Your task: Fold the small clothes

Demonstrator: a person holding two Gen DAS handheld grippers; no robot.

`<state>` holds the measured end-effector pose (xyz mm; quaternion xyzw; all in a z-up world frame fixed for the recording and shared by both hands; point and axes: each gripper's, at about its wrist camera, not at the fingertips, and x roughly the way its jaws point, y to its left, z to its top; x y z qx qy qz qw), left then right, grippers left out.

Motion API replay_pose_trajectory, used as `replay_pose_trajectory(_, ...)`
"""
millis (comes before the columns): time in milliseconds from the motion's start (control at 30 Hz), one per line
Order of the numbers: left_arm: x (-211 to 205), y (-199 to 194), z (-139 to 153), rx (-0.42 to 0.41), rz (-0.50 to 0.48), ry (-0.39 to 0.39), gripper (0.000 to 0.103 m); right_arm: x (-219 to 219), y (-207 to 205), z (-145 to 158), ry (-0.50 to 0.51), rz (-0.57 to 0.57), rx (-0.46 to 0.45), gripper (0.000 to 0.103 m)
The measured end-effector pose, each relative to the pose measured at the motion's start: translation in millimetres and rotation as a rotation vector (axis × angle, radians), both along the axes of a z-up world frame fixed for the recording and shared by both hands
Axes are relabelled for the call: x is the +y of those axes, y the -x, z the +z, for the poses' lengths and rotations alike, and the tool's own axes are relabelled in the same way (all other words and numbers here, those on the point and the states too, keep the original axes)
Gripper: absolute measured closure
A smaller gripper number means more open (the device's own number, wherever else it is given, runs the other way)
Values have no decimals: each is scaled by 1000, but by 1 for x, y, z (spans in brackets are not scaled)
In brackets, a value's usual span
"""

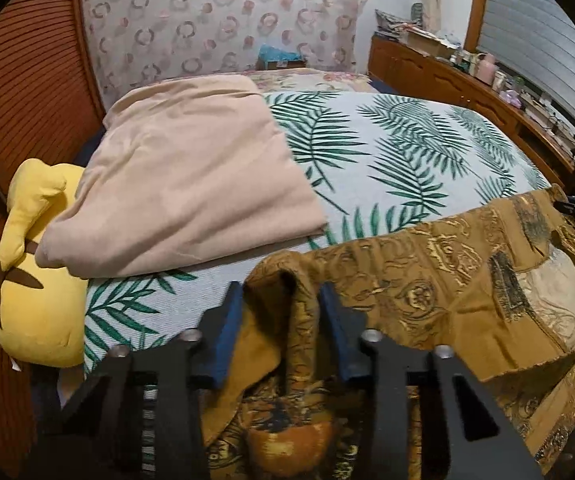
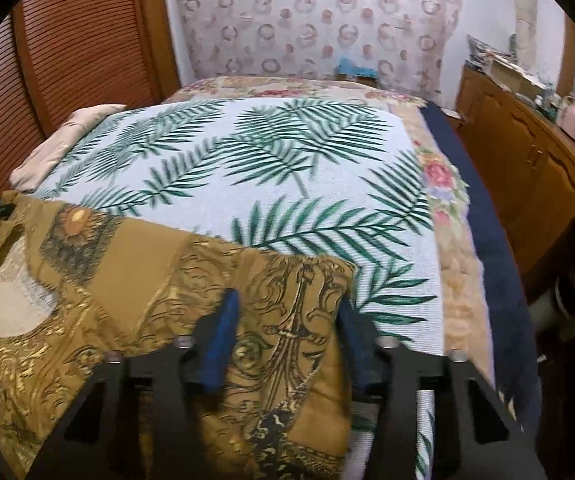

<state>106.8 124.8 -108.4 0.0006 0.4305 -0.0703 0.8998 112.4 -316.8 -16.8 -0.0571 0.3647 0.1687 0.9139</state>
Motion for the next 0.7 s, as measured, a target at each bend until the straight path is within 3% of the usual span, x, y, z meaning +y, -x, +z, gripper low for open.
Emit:
replay_pose_trajectory(67,-3,1,1,-3,-8,7,84,2,3,1,-19,26,12,91)
replay_pose_trajectory(167,-9,10,9,-40,-1,-17,93,7,12,3,-8,11,-5,94)
replay_pose_trajectory(300,-16,31,43,-141,-6,11,93,7,32,21,-39,21,-65,94)
replay_pose_trajectory(433,-20,53,87,-250,-22,39,94,0,57,59,-78,28,-162,94)
replay_pose_trajectory(700,-15,71,150,-373,-42,99,94,-5,101,138,-129,55,-342,95)
